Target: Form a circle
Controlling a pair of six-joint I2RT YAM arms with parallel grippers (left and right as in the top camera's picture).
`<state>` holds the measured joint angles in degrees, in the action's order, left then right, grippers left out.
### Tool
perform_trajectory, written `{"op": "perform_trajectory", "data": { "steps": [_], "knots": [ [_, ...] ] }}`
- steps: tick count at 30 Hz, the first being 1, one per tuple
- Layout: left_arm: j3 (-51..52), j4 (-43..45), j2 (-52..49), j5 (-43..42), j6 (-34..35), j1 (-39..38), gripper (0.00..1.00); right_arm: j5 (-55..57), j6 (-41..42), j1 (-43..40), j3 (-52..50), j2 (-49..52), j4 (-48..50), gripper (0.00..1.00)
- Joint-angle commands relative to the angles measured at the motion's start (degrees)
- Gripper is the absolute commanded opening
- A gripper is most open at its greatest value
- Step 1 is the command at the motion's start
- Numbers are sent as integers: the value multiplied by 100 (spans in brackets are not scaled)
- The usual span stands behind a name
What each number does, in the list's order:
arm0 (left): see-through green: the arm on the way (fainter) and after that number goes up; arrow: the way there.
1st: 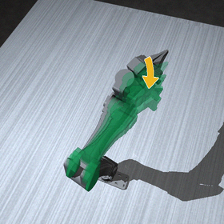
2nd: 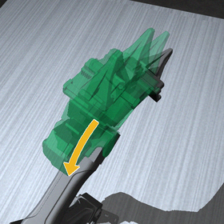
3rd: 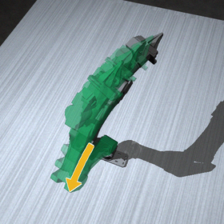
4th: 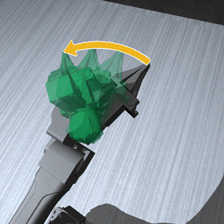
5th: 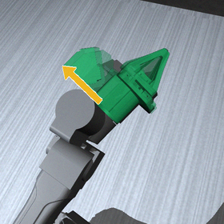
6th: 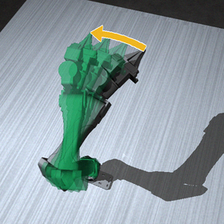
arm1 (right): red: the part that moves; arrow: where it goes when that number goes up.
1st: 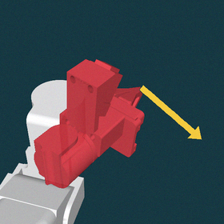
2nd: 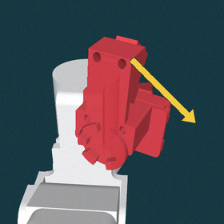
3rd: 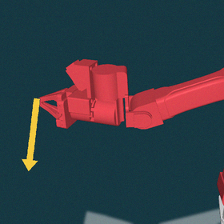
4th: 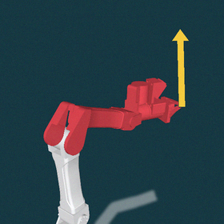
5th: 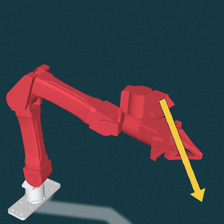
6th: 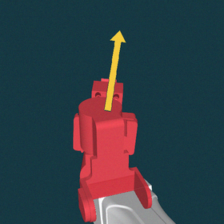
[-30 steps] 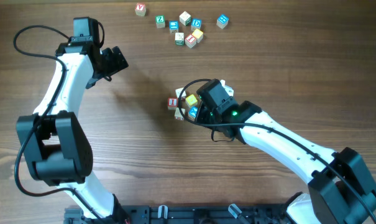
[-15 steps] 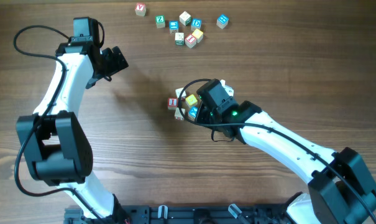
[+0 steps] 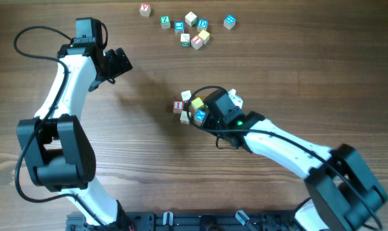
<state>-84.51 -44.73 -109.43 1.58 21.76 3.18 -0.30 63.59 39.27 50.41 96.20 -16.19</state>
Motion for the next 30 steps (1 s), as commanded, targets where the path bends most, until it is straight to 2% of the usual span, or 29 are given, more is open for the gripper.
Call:
{"op": "perform_trajectory", "data": {
  "steps": [1,14,30],
  "knots": [
    [-63,-2,98,-4,-26,20,100,70,111,31,-28,367,352,4],
    [-63,-2,98,-4,-26,20,100,313,232,24,-28,389,476,4],
    [-63,-2,98,-4,-26,20,100,24,85,31,-28,389,645,4]
  ]
}}
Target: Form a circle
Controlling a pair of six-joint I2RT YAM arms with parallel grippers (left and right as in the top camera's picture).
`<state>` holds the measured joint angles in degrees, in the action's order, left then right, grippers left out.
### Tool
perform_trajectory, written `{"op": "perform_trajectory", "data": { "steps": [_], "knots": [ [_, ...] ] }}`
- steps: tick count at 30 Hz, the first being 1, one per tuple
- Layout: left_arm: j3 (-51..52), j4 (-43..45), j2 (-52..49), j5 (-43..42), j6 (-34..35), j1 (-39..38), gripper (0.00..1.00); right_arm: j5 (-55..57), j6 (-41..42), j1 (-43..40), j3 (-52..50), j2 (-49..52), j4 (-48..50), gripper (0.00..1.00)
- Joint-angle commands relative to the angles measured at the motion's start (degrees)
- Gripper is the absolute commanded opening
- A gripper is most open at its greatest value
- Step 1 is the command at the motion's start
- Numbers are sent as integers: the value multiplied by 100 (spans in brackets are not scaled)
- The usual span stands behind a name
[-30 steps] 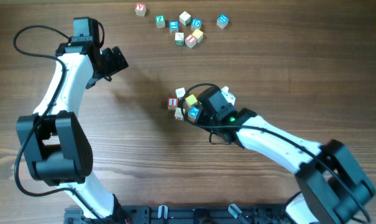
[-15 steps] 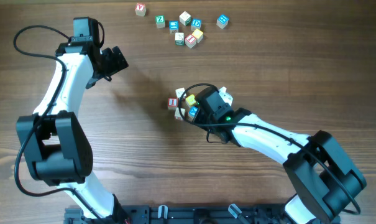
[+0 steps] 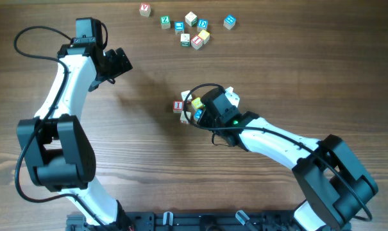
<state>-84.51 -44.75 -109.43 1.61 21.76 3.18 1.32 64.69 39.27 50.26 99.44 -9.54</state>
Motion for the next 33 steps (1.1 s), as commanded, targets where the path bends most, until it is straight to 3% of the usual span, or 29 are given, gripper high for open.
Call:
{"op": "perform_trajectory", "data": {
  "steps": [1,33],
  "knots": [
    [-63,0,98,-7,-26,20,100,-181,-24,31,-13,68,-35,4],
    [-63,0,98,-7,-26,20,100,-267,-37,31,-13,216,302,6]
  ]
}}
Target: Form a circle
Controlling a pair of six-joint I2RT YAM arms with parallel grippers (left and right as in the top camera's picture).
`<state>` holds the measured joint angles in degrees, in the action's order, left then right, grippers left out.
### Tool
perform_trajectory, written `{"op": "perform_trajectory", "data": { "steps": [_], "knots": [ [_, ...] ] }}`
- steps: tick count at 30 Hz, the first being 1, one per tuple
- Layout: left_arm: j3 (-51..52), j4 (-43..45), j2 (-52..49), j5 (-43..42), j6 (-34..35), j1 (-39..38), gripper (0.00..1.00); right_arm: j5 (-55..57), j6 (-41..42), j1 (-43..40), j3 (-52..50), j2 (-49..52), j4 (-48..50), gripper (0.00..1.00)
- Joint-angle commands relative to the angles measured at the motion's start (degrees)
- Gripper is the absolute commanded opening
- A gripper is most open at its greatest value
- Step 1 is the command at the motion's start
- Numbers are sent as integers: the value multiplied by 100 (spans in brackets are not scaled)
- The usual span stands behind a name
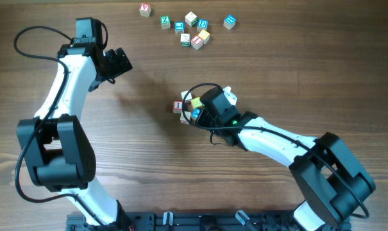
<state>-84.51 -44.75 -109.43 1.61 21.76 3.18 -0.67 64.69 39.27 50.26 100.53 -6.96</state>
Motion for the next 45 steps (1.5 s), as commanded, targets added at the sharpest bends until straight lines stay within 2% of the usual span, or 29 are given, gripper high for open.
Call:
{"op": "perform_trajectory", "data": {
  "steps": [1,20,26,32,35,36,37,40,41,45],
  "knots": [
    [-63,0,98,-7,-26,20,100,-68,-39,31,-13,116,55,6],
    [-63,0,98,-7,-26,20,100,-20,-68,20,-9,-118,-232,4],
    [-63,0,98,-7,-26,20,100,-118,-693,-295,-7,-435,-343,4],
    [-63,0,98,-7,-26,20,100,-986,-1246,-953,-2,-831,-492,6],
    [-63,0,98,-7,-26,20,100,-1458,-1436,-1545,-2,-894,-935,14],
    [-63,0,98,-7,-26,20,100,-1523,-1521,-1652,-2,-894,-1008,19],
    [-63,0,98,-7,-26,20,100,-1615,-1663,-1818,-2,-894,-1117,29],
    [-63,0,98,-7,-26,20,100,-1609,-1989,-2249,-2,-894,-1497,88],
    [-63,0,98,-7,-26,20,100,-1556,-1967,-2326,-2,-894,-1576,100],
    [-63,0,98,-7,-26,20,100,-1248,-1954,-2391,-2,-892,-1578,100]
  ]
}}
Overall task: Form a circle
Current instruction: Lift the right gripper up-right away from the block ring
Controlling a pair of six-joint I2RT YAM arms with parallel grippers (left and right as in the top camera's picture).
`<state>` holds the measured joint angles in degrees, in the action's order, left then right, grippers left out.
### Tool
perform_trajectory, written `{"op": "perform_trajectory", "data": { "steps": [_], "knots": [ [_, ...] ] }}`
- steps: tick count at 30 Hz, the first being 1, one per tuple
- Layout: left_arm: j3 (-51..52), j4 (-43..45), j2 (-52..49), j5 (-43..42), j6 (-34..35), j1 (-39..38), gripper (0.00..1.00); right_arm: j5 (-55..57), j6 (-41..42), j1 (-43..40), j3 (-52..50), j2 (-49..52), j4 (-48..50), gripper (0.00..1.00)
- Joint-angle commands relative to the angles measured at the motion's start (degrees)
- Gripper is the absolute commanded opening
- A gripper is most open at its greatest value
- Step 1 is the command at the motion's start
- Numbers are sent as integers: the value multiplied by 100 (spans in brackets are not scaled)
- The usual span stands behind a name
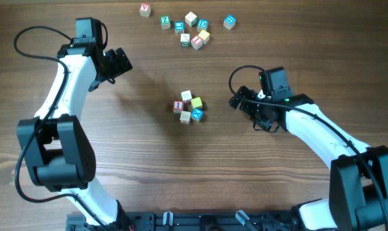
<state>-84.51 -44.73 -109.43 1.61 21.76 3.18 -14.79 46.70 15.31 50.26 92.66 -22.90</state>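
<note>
Several small lettered cubes sit bunched at the table's middle: a red one [177, 106], a white one [186, 96], a yellow one [196, 102], a blue one [197, 114] and a pale one [185, 118]. They touch in a tight, roughly ring-shaped clump. My right gripper [236, 101] hangs to the right of the clump, well apart from it, open, with nothing held. My left gripper [122, 62] is far off at the upper left; its jaws are too dark to read.
Several more lettered cubes [194, 29] lie scattered along the far edge, from a red-lettered one [144, 9] to a blue one [229, 22]. The right arm's cable [235, 76] loops above its wrist.
My right gripper was down over the right side of the central clump, hiding part of it. It now stands clear to the right, and the whole clump shows. The left arm is unchanged.
At all three earlier moments my right gripper sat on the clump's right side, shifting slightly left and inward each time, with a white cube beside it. Now it is withdrawn, leaving the cubes packed together. The left arm and the far cubes stayed put.
</note>
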Motion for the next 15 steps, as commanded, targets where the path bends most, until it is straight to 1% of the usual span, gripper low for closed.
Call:
{"op": "perform_trajectory", "data": {
  "steps": [1,15],
  "knots": [
    [-63,-2,98,-7,-26,20,100,164,-153,4,-2,-105,-2,100],
    [-63,-2,98,-7,-26,20,100,166,-155,4,-2,-105,122,100]
  ]
}}
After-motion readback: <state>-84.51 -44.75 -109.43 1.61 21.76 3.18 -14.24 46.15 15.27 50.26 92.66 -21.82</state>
